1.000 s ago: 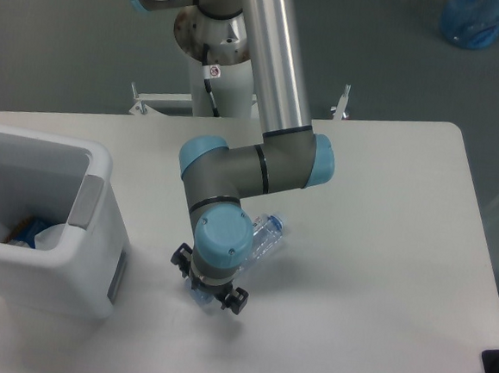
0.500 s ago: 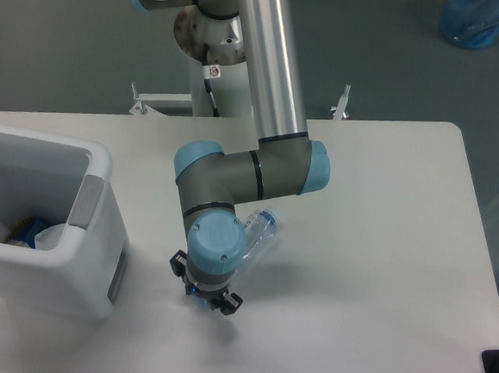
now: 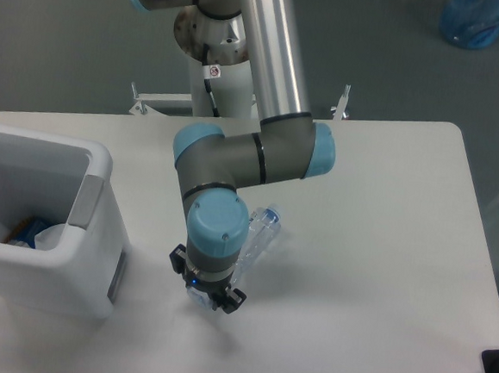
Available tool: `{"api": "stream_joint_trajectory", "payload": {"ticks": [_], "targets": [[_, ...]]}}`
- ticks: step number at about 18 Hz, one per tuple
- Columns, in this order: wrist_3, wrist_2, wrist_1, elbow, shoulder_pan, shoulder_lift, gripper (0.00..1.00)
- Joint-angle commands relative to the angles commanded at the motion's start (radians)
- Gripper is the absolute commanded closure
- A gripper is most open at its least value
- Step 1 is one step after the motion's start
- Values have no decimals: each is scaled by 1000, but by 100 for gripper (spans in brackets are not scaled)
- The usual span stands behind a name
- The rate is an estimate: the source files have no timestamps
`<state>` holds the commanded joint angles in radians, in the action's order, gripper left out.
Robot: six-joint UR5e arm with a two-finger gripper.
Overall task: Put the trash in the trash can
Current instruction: 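Close the gripper around the bottle's middle, then lift the bottle and carry it over the trash bin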
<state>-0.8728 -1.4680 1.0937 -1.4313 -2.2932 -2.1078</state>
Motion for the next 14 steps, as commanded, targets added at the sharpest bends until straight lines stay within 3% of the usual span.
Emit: {"api": "stream_joint_trajectory", "payload": {"ticks": [3,9,14], "targets": [[-2,44,8,-3,-26,32,45],[5,98,12,69,-83,67,45],[11,233,8,95,-141,133,45]]}}
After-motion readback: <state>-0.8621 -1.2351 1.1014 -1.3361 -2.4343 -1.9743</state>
